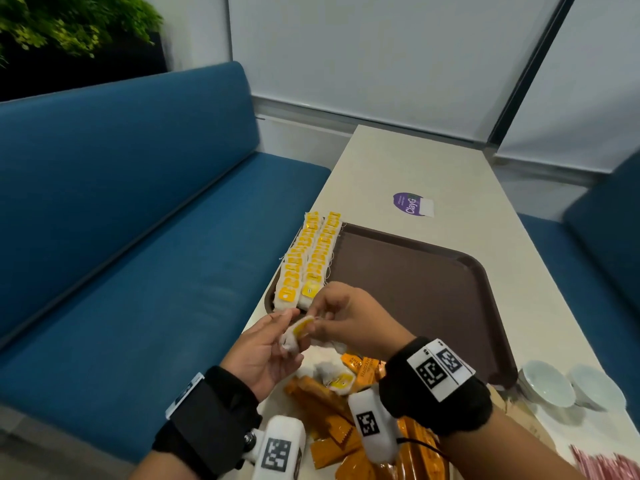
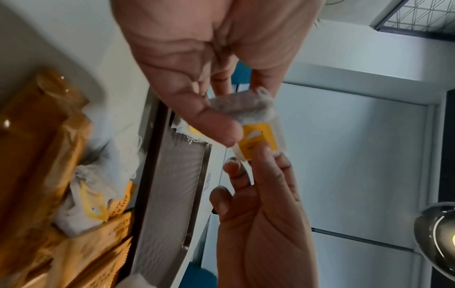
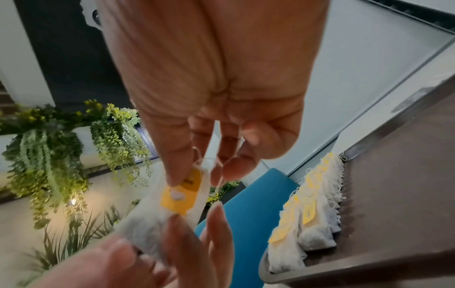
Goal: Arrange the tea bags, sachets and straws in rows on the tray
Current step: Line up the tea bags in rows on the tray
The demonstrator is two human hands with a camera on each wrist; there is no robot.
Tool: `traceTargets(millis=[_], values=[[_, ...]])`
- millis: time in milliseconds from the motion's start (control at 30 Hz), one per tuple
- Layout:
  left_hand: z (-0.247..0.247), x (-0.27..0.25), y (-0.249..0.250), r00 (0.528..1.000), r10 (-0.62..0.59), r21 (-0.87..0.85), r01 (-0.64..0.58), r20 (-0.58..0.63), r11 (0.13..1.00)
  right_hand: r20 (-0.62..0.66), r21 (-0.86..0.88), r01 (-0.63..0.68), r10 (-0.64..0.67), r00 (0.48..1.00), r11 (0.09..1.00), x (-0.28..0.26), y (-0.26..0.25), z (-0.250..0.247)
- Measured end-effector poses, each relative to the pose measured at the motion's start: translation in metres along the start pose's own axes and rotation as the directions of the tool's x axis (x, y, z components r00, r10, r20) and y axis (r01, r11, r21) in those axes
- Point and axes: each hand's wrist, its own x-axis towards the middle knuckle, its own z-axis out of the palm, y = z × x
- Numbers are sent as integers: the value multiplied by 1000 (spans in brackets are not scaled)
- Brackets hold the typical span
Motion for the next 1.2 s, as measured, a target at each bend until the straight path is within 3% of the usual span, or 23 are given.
traceTargets(millis=[200, 300, 433, 567, 667, 767, 1000, 1100, 1200], values=[[-4, -2, 1, 999, 30, 53, -29, -28, 998, 61, 265, -72, 58, 996, 962, 1, -4, 1], [-9, -2, 2, 994, 81, 177, -67, -75, 982, 7, 406, -80, 85, 996, 910, 10, -4, 4], [-18, -2, 1, 977, 186, 494, -110, -106, 862, -117, 185, -132, 155, 981, 974, 36, 2, -6], [-22, -1, 0, 967, 227, 574, -121, -116, 810, -185, -120, -227, 203, 962, 966, 64, 12, -11], [-24, 2, 0, 963, 239, 597, -122, -120, 793, -67, -329, -276, 269, 961, 903, 81, 18, -7], [-27, 6, -1, 965, 227, 596, -107, -130, 796, 92, -434, -292, 364, 927, 852, 90, 20, 2], [-27, 10, -8, 978, 184, 668, -74, -95, 741, 64, -506, -349, 439, 896, 788, 107, 26, 14], [-25, 10, -11, 979, 203, 781, -114, -17, 614, 34, -436, -376, 433, 901, 817, 104, 26, 12], [-18, 9, -14, 978, 199, 900, -148, 70, 410, -43, -322, -359, 365, 930, 876, 85, 21, -7]])
